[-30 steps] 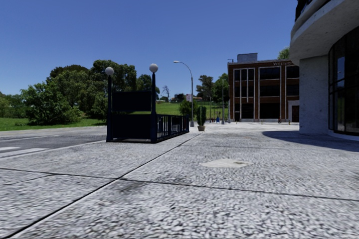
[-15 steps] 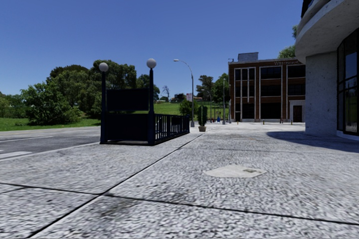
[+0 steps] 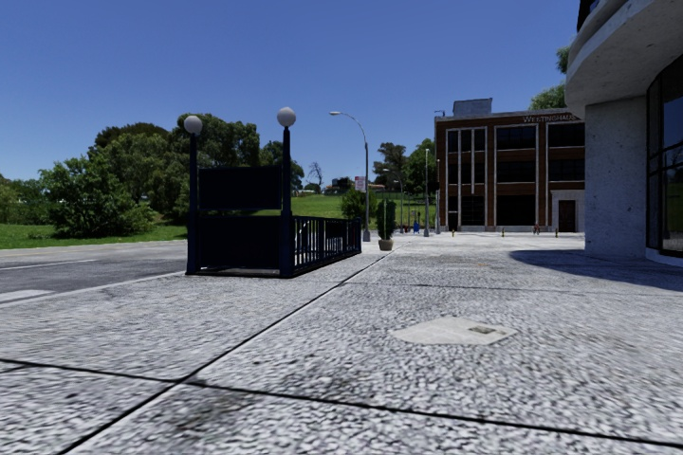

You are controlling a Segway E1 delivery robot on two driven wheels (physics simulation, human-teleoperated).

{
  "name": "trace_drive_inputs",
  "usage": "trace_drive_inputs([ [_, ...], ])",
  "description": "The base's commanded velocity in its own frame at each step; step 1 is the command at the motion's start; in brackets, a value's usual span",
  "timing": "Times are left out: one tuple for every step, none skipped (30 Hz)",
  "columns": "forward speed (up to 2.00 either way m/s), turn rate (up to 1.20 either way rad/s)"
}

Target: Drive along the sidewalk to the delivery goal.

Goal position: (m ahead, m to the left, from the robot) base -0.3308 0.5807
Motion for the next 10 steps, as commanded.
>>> trace_drive_inputs([
  [0.00,0.00],
  [0.00,0.00],
  [0.00,0.00],
  [0.00,0.00],
  [0.00,0.00],
  [0.00,0.00],
  [0.00,0.00],
  [0.00,0.00],
  [0.00,0.00],
  [0.00,0.00],
])
